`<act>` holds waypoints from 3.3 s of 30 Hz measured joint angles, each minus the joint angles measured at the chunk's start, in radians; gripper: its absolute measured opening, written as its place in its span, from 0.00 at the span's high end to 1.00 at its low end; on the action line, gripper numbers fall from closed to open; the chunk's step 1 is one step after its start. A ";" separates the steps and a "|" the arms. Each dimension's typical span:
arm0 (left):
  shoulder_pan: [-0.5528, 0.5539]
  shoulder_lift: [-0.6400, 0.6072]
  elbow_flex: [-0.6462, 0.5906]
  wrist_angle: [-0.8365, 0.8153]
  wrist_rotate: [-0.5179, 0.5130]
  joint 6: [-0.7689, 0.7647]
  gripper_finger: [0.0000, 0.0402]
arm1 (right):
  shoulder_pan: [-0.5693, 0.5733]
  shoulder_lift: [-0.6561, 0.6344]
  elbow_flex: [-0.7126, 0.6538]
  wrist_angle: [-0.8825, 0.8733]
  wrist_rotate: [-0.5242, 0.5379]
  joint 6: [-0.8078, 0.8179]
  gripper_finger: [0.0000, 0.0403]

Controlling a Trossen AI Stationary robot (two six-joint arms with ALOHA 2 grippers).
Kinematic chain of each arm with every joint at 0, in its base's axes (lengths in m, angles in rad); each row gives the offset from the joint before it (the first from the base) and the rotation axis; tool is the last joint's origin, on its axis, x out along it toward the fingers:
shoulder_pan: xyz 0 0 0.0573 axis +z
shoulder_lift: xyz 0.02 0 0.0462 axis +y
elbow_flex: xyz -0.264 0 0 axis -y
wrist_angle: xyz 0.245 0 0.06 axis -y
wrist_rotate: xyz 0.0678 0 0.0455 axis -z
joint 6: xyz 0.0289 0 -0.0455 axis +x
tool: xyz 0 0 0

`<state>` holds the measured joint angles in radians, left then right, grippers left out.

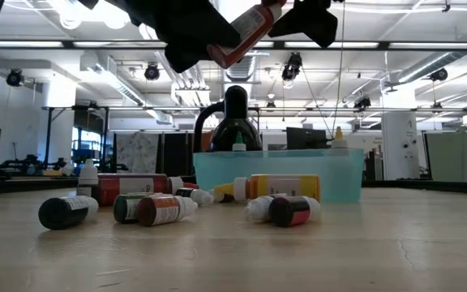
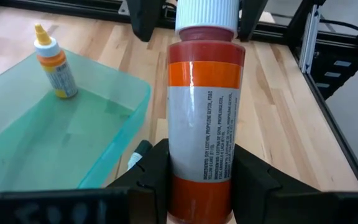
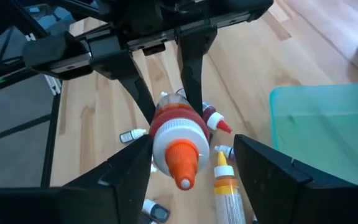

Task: Pick & Place food coloring
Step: Put the large orange food coloring bottle into the bin, then put the large red food coloring bottle into the bin

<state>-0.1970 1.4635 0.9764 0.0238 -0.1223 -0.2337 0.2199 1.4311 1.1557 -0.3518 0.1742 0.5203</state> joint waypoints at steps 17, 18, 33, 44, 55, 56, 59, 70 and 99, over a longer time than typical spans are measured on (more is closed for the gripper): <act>0.001 0.004 0.000 -0.003 -0.006 -0.003 0.75 | 0.000 0.000 0.000 -0.001 -0.003 0.000 0.66; 0.001 0.004 0.000 -0.003 -0.006 -0.002 0.75 | 0.000 0.000 0.000 -0.003 -0.003 0.001 0.68; -0.010 0.004 0.006 -0.014 -0.109 -0.047 0.57 | 0.000 -0.001 0.000 -0.016 0.009 0.001 0.74; -0.028 -0.063 0.007 -0.210 -0.142 -0.168 0.46 | -0.023 -0.003 0.000 -0.241 0.129 0.070 0.73; -0.040 -0.105 -0.005 -0.399 -0.217 -0.320 0.46 | -0.144 -0.001 -0.002 -0.503 0.105 0.180 0.73; -0.040 -0.105 -0.010 -0.393 -0.218 -0.324 0.46 | -0.157 0.003 -0.006 -0.506 0.073 0.180 0.73; -0.040 -0.105 -0.023 -0.399 -0.218 -0.335 0.46 | -0.178 0.014 -0.031 -0.505 -0.006 0.180 0.73; -0.041 -0.105 -0.041 -0.400 -0.218 -0.348 0.46 | -0.166 0.063 -0.133 -0.458 -0.070 0.237 0.73; -0.041 -0.105 -0.048 -0.527 -0.175 -0.297 0.46 | -0.080 0.029 -0.102 -0.459 -0.056 0.242 0.37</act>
<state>-0.2379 1.3590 0.9282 -0.5030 -0.2970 -0.5311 0.1403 1.4597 1.0538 -0.8105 0.1185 0.7628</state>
